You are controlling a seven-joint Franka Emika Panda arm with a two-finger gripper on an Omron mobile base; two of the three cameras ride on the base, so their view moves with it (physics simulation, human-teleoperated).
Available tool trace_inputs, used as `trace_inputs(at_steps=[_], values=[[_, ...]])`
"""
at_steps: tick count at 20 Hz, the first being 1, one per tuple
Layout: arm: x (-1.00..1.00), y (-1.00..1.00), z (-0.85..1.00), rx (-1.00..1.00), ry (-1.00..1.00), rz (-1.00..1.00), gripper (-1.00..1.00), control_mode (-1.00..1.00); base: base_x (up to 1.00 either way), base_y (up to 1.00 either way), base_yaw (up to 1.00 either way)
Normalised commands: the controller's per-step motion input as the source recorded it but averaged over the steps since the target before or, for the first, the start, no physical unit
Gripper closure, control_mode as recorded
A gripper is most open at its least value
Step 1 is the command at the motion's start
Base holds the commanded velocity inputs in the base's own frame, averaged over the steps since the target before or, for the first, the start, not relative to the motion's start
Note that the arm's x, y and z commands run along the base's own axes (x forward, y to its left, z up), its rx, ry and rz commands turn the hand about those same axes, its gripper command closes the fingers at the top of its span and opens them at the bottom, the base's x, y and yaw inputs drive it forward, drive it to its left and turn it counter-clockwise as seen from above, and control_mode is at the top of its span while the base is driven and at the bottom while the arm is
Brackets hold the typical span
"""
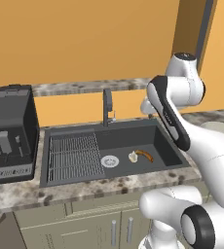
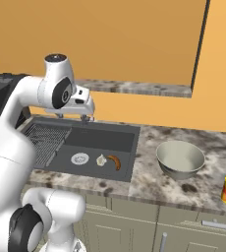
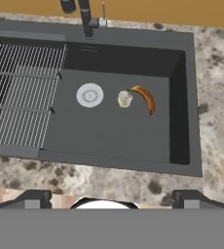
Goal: Remove the garlic and banana from the sink. Then move the bowl and cup from the counter to the sink for washing.
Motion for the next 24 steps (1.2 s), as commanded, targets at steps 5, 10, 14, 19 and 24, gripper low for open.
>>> trace_inputs(at_steps=[5,10,14,19,24], values=[[0.0,0.0,-0.12,-0.05,0.02,0.0,-1.0,-1.0,0.0,0.0,0.0],[0.0,0.0,-0.12,-0.04,0.01,0.0,-1.0,-1.0,0.0,0.0,0.0],[0.0,-0.01,-0.13,-0.03,0.04,0.0,-1.0,-1.0,0.0,0.0,0.0],[0.0,-0.05,-0.12,-0.01,0.02,0.0,-1.0,-1.0,0.0,0.0,0.0],[0.0,-0.1,-0.11,0.0,0.0,0.0,-1.0,-1.0,0.0,0.0,0.0]])
